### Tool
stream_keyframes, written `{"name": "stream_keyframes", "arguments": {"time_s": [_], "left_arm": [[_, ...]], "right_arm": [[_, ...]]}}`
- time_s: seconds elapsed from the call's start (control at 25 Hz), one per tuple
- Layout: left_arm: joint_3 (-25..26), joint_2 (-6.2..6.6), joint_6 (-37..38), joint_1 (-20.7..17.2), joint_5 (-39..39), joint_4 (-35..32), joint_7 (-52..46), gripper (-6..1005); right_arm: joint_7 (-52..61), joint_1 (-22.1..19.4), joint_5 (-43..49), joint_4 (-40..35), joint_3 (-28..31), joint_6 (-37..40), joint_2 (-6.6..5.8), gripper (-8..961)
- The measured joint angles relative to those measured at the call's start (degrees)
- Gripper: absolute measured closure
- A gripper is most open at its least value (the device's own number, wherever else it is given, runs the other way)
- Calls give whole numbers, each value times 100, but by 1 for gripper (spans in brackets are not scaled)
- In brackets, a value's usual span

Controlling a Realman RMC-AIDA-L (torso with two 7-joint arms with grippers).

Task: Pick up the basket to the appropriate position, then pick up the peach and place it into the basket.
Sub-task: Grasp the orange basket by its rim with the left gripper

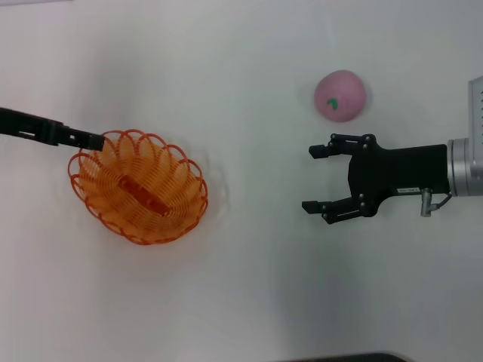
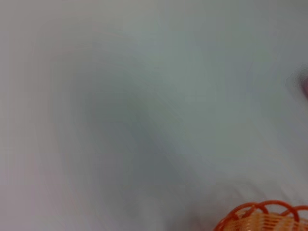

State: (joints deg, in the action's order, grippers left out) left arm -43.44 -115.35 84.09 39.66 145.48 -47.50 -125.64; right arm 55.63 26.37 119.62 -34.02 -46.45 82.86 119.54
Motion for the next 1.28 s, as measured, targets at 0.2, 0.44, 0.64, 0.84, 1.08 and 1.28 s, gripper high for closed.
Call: {"name": "stream_keyframes", "arguments": {"time_s": [0.2, 0.44, 0.64, 0.84, 1.08, 1.28], "left_arm": [[-277, -138, -107, 293, 631, -49, -304, 158], [-407, -195, -77, 522, 1015, -53, -426, 159], [-650, -226, -114, 549, 1058, -53, -463, 158], [-872, -304, -148, 552, 1153, -49, -473, 161], [-892, -406, -215, 574, 1329, -48, -476, 178], [-898, -422, -226, 577, 1349, -52, -478, 192]], "right_arm": [[0, 7, -1, 0, -4, -44, 3, 24], [0, 9, -1, 0, -5, -57, 9, 25], [0, 9, -1, 0, -5, -60, 9, 26], [0, 9, -1, 1, -5, -60, 9, 27], [0, 21, -7, 0, -5, -59, 16, 28], [0, 28, -10, 1, -5, -59, 17, 28]]}}
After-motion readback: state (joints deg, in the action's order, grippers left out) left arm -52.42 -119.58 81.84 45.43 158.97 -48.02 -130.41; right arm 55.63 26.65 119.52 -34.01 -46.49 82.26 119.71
